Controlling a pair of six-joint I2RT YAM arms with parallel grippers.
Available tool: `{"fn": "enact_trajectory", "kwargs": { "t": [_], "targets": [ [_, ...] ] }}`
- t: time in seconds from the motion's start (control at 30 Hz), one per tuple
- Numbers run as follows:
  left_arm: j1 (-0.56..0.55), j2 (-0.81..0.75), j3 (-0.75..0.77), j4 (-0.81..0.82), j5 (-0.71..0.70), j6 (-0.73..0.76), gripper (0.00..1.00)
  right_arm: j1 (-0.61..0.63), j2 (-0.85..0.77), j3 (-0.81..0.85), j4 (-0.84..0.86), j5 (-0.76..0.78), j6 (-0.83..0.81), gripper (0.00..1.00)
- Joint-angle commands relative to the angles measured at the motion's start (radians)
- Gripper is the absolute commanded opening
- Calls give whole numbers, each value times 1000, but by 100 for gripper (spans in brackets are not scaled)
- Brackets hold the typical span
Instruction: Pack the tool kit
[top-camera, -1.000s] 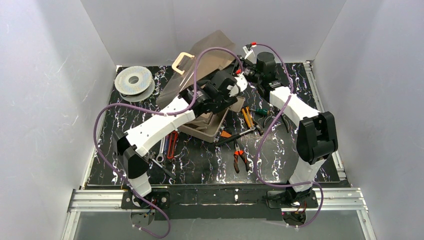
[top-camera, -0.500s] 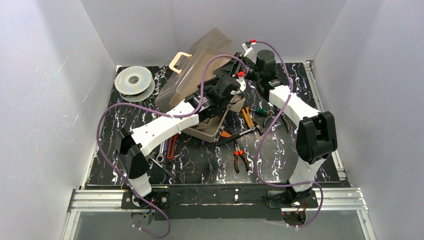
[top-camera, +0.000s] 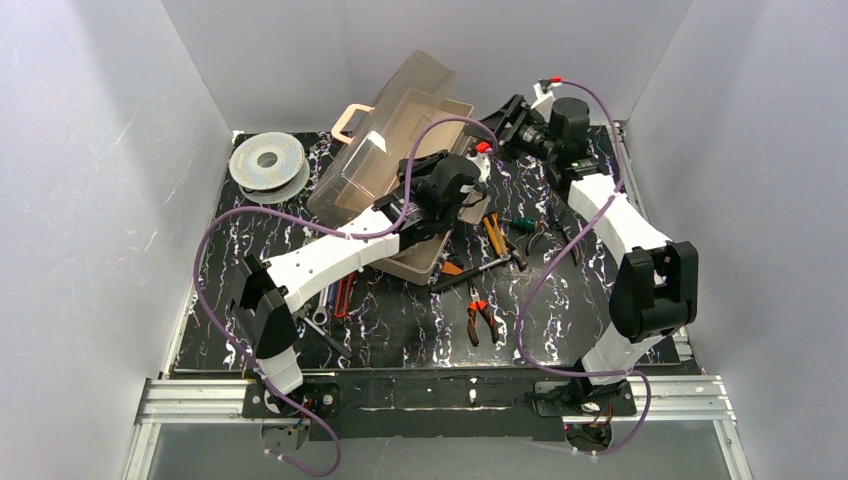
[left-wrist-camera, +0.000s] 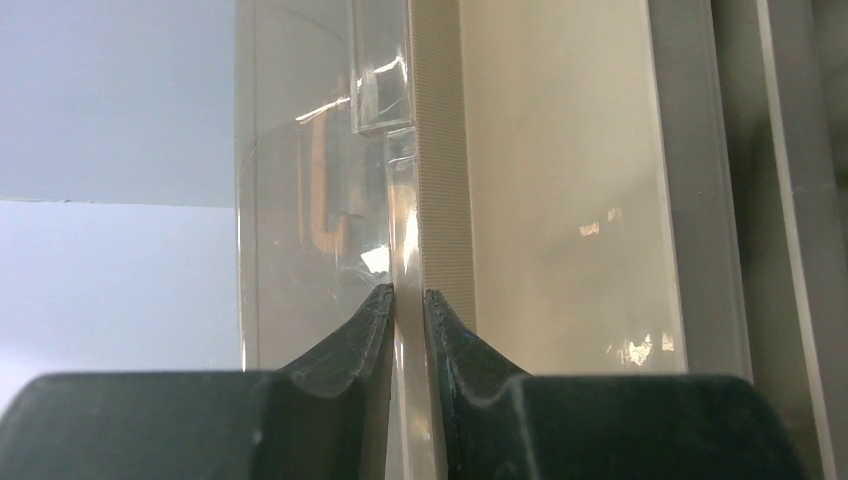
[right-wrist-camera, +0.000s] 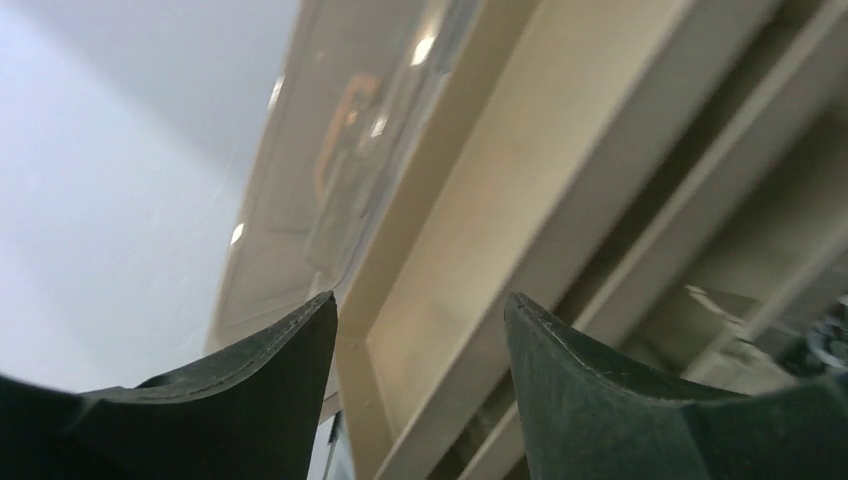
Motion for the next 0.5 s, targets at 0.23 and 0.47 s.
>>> {"fn": "enact_trajectory", "kwargs": {
  "t": [0.23, 0.47],
  "targets": [
    [40, -86, -5, 3, 18, -79, 1, -80, 43, 104, -462, 372, -210, 77],
    [64, -105, -22, -2, 12, -103, 0, -65, 182, 224, -526, 361, -247, 70]
  ]
}}
